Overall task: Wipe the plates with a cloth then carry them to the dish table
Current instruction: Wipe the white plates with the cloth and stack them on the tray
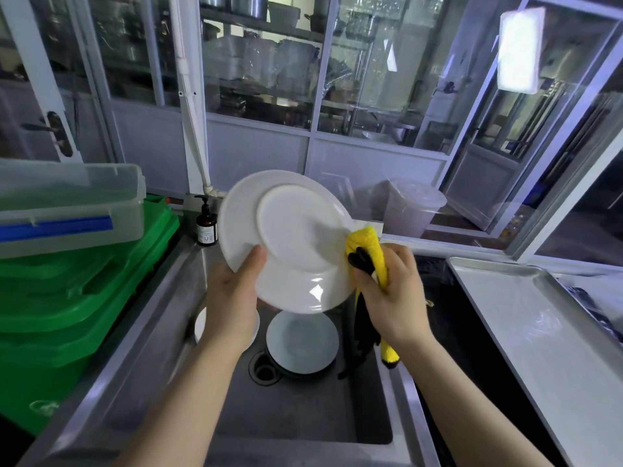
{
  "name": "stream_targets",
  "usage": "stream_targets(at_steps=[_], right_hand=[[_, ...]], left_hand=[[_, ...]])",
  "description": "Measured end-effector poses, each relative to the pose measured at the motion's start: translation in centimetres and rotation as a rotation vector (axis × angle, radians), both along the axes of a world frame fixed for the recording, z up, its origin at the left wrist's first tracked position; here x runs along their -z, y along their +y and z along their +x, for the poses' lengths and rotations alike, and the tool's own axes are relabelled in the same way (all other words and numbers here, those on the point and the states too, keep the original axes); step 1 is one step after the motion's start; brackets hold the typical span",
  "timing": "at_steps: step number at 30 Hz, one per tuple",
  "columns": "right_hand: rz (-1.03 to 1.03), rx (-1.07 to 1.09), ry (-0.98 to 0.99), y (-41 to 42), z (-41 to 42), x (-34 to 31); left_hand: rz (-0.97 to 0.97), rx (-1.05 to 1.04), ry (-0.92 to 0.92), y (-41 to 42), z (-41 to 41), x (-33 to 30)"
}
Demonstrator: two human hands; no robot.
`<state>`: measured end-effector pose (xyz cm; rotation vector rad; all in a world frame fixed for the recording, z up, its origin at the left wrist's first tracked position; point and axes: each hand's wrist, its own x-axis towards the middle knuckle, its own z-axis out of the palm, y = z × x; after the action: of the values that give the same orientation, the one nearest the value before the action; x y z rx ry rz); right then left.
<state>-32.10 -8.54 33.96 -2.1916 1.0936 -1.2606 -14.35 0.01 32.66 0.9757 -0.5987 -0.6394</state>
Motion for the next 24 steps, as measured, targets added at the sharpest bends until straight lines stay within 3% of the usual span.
stream_targets(at_steps=[7,13,16,20,24], right_hand=[[-0.029,-0.048,0.002,3.2,2.0,0.0],[-0.011,-0.272,0.014,4.7,3.0,-0.4],[0.069,-0.215,-0.056,4.0,1.9,-0.8],[0.235,-0.008,-0.258,2.3,1.4,-0.5],[0.402,0.039,-0.397,1.3,1.1,-0.7]], left_hand=[[-0.005,-0.199,-0.129,-0.8,-2.8,-0.1],[0.056,-0.122,-0.168,-0.8,-3.3,0.9],[0.097,-0.139,-0.292,-0.1,-2.7,1.5],[0.138,-0.17,-0.614,0.5,-2.8,2.0],[0.079,-0.256,-1.25,1.0,-2.7,1.2]])
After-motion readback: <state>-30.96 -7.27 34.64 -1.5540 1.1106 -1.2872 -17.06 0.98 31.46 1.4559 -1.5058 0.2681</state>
